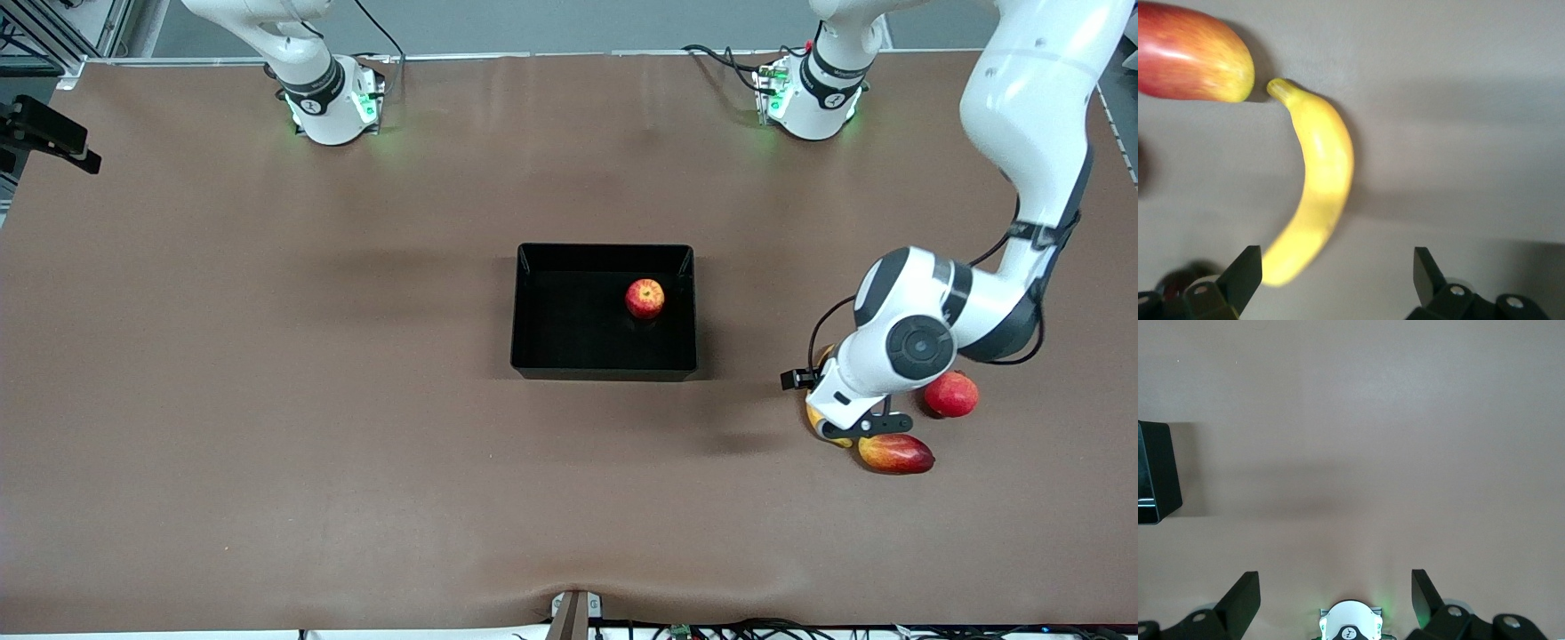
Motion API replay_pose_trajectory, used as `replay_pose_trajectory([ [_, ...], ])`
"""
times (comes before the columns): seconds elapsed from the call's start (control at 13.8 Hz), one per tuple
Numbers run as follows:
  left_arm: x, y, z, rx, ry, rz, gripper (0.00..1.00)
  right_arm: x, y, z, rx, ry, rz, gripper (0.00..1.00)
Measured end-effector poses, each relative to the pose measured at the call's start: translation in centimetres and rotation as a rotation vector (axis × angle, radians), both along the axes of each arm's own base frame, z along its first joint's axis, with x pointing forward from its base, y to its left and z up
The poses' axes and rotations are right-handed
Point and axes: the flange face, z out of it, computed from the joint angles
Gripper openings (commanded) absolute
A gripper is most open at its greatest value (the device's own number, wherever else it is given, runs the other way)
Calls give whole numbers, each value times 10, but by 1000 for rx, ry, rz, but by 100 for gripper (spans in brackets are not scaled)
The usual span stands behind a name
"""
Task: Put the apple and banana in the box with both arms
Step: 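Grasp the yellow banana by its stem end with the left gripper, then carry the banana with the left gripper over the black box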
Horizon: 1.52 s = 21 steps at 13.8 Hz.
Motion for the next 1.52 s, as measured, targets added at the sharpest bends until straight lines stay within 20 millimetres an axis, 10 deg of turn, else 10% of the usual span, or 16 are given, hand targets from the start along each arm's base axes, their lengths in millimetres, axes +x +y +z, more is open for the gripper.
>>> replay_pose_trajectory([
  [0.29,-2,9,-39,-24,10,-35,93,0,5,0,4,0,10,100],
  [0.43,-1,9,-48,-36,-2,-49,35,0,4,0,4,1,8,100],
  [0.58,0,13,-51,-32,-6,-74,0,0,4,-1,4,1,8,100],
  [1.01,5,13,-39,-36,-25,-81,0,0,4,-1,5,3,7,100],
  [1.52,-17,-125,122,-137,-47,-177,0,0,3,-2,6,6,5,100],
])
